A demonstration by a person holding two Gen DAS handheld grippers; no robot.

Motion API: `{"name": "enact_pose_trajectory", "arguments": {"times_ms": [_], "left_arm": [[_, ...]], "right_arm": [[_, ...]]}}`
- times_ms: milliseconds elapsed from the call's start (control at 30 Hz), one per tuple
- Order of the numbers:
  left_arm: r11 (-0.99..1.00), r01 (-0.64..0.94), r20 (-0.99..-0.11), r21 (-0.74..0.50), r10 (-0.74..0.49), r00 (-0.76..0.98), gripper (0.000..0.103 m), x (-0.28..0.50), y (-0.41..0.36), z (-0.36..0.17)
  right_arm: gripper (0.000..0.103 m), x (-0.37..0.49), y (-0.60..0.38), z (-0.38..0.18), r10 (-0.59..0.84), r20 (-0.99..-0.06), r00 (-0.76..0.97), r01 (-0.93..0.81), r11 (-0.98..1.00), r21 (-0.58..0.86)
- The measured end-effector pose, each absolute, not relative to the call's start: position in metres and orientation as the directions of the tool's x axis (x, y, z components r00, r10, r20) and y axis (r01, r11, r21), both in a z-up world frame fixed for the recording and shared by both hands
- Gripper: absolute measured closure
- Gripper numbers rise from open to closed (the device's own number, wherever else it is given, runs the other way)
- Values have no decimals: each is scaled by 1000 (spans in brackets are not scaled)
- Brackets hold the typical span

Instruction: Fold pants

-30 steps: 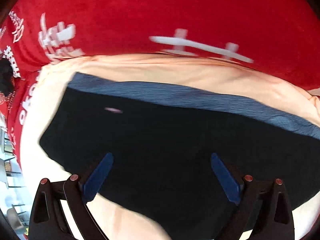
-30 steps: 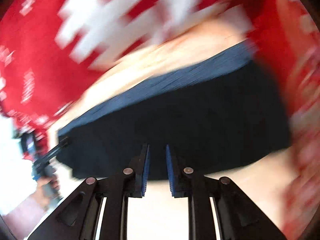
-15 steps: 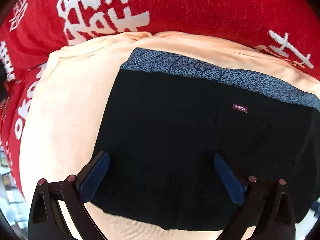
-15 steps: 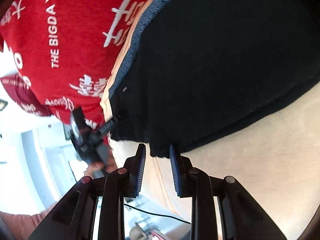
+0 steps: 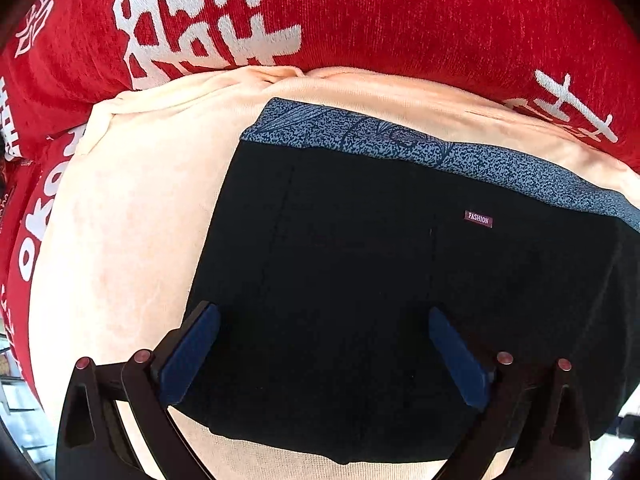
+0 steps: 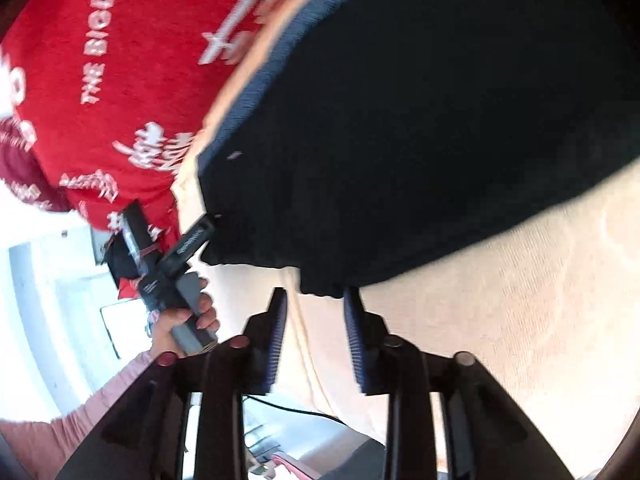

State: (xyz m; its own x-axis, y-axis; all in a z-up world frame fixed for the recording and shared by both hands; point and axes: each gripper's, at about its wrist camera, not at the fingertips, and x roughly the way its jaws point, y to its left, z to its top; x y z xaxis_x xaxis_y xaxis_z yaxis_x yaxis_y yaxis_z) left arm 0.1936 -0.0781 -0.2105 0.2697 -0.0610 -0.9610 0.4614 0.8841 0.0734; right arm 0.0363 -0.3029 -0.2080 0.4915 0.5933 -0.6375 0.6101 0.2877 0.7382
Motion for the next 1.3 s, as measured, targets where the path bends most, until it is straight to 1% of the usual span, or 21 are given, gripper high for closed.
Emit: {"name": "enact_pose_trajectory", "arguments": {"times_ms": [200, 267, 367, 433, 500, 533, 600, 667, 733, 767, 800, 833, 867, 967, 1000, 1033, 1067, 1100, 1167, 1267, 1300], "left_arm": [[872, 488, -959, 48, -96, 267, 0, 196, -72, -211], [874, 484, -964, 37, -97, 249, 0, 203, -67, -212], [882, 471, -963, 29, -101, 248, 0, 210, -55, -216], [876, 480, -962, 49, -88, 259, 0, 210, -56, -215], [878, 472, -967, 82, -44, 249, 0, 208, -61, -208], [875, 477, -969, 86, -39, 246, 0, 206, -64, -202], [860, 506, -967, 64, -73, 245, 0, 192, -72, -185], [818, 575, -963, 32, -128, 236, 0, 167, -93, -165], [790, 614, -964, -5, -168, 209, 0, 147, -116, -158], [779, 626, -963, -35, -193, 186, 0, 138, -128, -158], [763, 642, -961, -77, -228, 156, 0, 126, -149, -161], [754, 651, -960, -91, -240, 144, 0, 118, -165, -165], [746, 659, -960, -95, -243, 137, 0, 111, -180, -171], [736, 675, -969, -57, -204, 140, 0, 90, -219, -202], [739, 673, -977, -42, -172, 127, 0, 83, -223, -215], [753, 655, -970, -63, -200, 136, 0, 79, -219, -219], [759, 646, -961, -81, -230, 150, 0, 77, -211, -218], [753, 652, -962, -86, -233, 143, 0, 77, -209, -219], [743, 664, -965, -86, -227, 128, 0, 73, -204, -217], [724, 689, -977, -43, -175, 123, 0, 79, -207, -204], [722, 691, -968, -35, -196, 155, 0, 85, -208, -191]], "right_arm": [[69, 39, -313, -217, 569, -596, 566, 595, 218, 773], [94, 56, -312, -215, 565, -609, 557, 609, 221, 762], [94, 70, -305, -182, 521, -650, 552, 560, 346, 753], [95, 56, -297, -190, 503, -692, 518, 604, 358, 712], [95, 44, -291, -210, 499, -736, 458, 659, 365, 658], [95, 40, -290, -213, 509, -721, 471, 657, 343, 672], [90, 37, -291, -210, 521, -733, 437, 657, 372, 656], [89, 35, -294, -198, 521, -790, 324, 649, 485, 586], [89, 27, -309, -176, 460, -827, 323, 614, 564, 553], [89, 24, -320, -164, 411, -852, 323, 601, 606, 521], [89, 25, -338, -150, 334, -885, 324, 594, 657, 465], [88, 25, -353, -143, 281, -903, 326, 596, 680, 427], [83, 28, -369, -138, 222, -920, 322, 601, 704, 380], [83, 36, -406, -146, 101, -956, 275, 609, 751, 255], [83, 35, -412, -155, 86, -965, 246, 613, 758, 224], [83, 29, -415, -169, 91, -973, 211, 620, 757, 206], [83, 20, -416, -173, 96, -963, 251, 616, 751, 236], [83, 13, -414, -170, 82, -954, 288, 607, 755, 248], [83, 2, -408, -169, 75, -953, 295, 591, 769, 243], [83, 3, -408, -164, 93, -952, 290, 602, 756, 257], [83, 5, -413, -162, 111, -954, 277, 609, 748, 264]]}}
